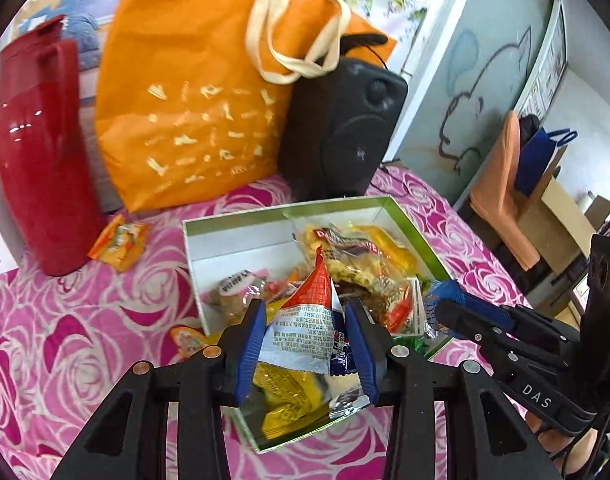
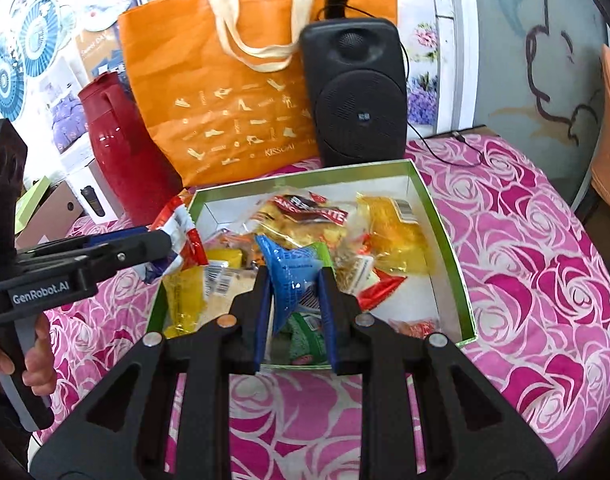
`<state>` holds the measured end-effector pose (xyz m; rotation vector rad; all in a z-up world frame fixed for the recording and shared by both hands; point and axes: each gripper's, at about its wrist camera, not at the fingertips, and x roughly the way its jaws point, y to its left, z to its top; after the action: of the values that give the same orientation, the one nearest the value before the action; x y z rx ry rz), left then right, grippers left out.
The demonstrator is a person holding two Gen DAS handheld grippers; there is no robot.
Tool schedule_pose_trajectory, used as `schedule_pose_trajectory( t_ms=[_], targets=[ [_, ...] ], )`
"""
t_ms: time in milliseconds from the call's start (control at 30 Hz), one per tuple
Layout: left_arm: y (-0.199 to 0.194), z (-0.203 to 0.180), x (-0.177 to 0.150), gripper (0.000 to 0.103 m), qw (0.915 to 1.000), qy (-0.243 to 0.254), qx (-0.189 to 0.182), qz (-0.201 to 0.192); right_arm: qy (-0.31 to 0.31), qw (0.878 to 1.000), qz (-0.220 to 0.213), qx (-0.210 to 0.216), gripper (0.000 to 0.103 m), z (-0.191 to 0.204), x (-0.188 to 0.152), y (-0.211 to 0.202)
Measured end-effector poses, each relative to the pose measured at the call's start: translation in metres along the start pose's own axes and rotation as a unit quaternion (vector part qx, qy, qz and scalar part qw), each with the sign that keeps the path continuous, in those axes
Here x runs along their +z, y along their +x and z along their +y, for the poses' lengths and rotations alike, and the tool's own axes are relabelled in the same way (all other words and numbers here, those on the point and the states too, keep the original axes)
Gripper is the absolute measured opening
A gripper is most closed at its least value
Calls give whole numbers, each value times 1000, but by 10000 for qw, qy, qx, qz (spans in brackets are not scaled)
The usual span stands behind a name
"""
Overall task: Organize snacks
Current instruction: 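Carry both packets into the green box and open both tools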
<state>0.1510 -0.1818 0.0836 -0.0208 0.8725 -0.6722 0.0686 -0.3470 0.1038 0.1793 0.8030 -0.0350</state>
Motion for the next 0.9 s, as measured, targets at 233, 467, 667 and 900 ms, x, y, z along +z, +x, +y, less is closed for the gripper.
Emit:
schedule_pose_trajectory(
  t_ms=[233,467,667,900],
  targets=[
    [11,-3,0,42,9999,57,82,131,81,9999,76,69,26,-6,-3,14],
    [18,4,-5,85,9995,55,214,216,68,9999,99,-49,88,-10,-8,21],
    [16,19,-12,85,9987,-76,420,275,-32,9996,234,-127,90,-3,-10,30],
    [4,32,-15,85,9982,-217,521,184,-152,9996,249,-43,90,12,-10,30]
  ],
)
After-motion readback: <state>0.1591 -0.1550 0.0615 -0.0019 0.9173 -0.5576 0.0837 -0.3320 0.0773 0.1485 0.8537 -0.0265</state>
